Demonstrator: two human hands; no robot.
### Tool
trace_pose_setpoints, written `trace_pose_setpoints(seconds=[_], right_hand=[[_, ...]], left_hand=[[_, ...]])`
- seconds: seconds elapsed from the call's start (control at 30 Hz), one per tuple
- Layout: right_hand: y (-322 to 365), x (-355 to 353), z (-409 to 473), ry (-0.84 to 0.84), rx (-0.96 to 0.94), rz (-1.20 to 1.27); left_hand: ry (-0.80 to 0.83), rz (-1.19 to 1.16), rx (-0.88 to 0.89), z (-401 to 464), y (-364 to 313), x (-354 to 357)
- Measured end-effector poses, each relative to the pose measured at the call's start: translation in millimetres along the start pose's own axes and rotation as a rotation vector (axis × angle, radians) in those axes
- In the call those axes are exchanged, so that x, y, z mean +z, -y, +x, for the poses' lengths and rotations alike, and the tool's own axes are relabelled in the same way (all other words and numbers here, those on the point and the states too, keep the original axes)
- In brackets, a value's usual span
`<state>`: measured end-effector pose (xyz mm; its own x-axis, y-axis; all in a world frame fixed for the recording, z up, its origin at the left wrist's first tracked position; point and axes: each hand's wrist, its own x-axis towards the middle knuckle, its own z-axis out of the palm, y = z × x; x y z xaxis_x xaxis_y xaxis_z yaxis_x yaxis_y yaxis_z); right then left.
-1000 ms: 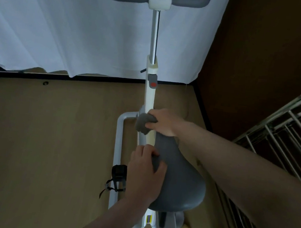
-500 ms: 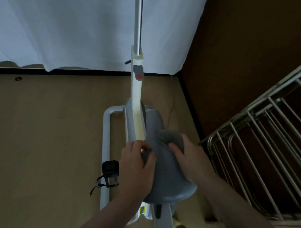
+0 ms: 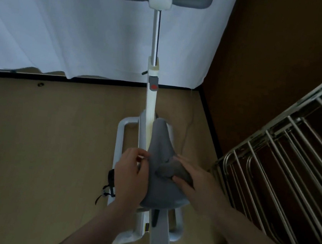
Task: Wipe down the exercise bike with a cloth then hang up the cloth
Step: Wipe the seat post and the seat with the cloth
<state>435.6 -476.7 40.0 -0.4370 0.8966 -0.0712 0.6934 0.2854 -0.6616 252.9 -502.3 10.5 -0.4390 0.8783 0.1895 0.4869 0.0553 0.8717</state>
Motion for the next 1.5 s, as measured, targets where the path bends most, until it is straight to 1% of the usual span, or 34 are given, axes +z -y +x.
trace_pose_setpoints(seconds=[0.07, 0.13, 0.17, 0.2, 0.27, 0.3, 0.37, 0.43, 0.5, 0.57, 0.63, 0.7, 0.73, 0.77, 0.8, 0.87, 0.9, 0.93, 0.97, 1.03, 1.07, 1.1, 1.17, 1.2, 1.23, 1.3, 1.33, 1.4, 1.47, 1.5], right_hand=[[2, 2, 18, -0.025, 0.015, 0.051], [16, 10, 34, -0.148, 0.079, 0.115], [22, 13, 35, -0.193, 0.106, 0.089], [26, 17, 29, -0.209, 0.100, 0.006], [30, 18, 2, -0.163, -0.012, -0.183], [29, 15, -10, -0.133, -0.066, -0.211], [24, 9, -6, -0.099, -0.114, -0.151], [21, 12, 22, -0.075, -0.046, -0.111], [30, 18, 39, -0.125, 0.016, -0.091], [37, 26, 29, -0.169, 0.024, -0.150], [39, 29, 0, -0.140, -0.057, -0.229], [34, 22, -24, -0.061, -0.157, -0.226], [26, 20, -25, -0.048, -0.184, -0.209], [21, 18, -21, -0.083, -0.203, -0.205], [19, 20, -18, -0.154, -0.168, -0.178], [28, 38, -16, -0.281, 0.005, -0.124], [38, 53, -18, -0.328, 0.041, -0.142], [50, 68, -22, -0.360, 0.013, -0.185], [57, 81, -26, -0.340, -0.078, -0.242], [59, 88, -28, -0.243, -0.238, -0.381], [56, 84, -25, -0.257, -0.235, -0.423], [56, 79, -22, -0.301, -0.173, -0.410], [68, 85, -24, -0.414, 0.022, -0.307], [77, 95, -27, -0.445, 0.067, -0.277], [84, 107, -29, -0.451, 0.060, -0.295], [88, 120, -30, -0.370, -0.048, -0.440], [88, 118, -25, -0.341, -0.069, -0.504], [91, 112, -11, -0.398, 0.007, -0.538], [102, 117, 0, -0.470, 0.142, -0.449], [107, 125, 2, -0.499, 0.164, -0.429]], left_hand=[[-0.011, 0.035, -0.056, -1, 2, 2], [-0.013, 0.042, -0.147, -3, 2, 3], [0.000, 0.038, -0.197, -5, 2, 3], [0.025, 0.025, -0.236, -9, -1, 2], [0.095, 0.017, -0.244, -22, -3, 0], [0.108, 0.023, -0.216, -30, -4, 0], [0.105, 0.001, -0.162, -40, -11, -4], [0.110, -0.070, -0.160, -43, -24, -8], [0.155, -0.095, -0.168, -47, -34, -17], [0.227, -0.121, -0.163, -50, -30, -28], [0.289, -0.191, -0.214, -53, -16, -36], [0.275, -0.213, -0.270, -52, -5, -42], [0.263, -0.210, -0.281, -50, -3, -44], [0.259, -0.207, -0.295, -46, -2, -46], [0.268, -0.217, -0.312, -43, -2, -48], [0.310, -0.275, -0.341, -36, -3, -54], [0.336, -0.308, -0.356, -34, -2, -58], [0.367, -0.330, -0.365, -32, -2, -63], [0.397, -0.345, -0.373, -29, 0, -67], [0.447, -0.391, -0.411, -27, 6, -72], [0.465, -0.400, -0.417, -26, 9, -73], [0.475, -0.400, -0.412, -24, 11, -73], [0.482, -0.468, -0.433, -19, 14, -74], [0.498, -0.505, -0.430, -16, 16, -75], [0.524, -0.539, -0.417, -15, 16, -76], [0.545, -0.618, -0.445, -14, 15, -77], [0.542, -0.637, -0.462, -13, 16, -78], [0.544, -0.663, -0.488, -11, 17, -79], [0.559, -0.697, -0.535, -6, 18, -78], [0.568, -0.710, -0.546, -3, 17, -78]])
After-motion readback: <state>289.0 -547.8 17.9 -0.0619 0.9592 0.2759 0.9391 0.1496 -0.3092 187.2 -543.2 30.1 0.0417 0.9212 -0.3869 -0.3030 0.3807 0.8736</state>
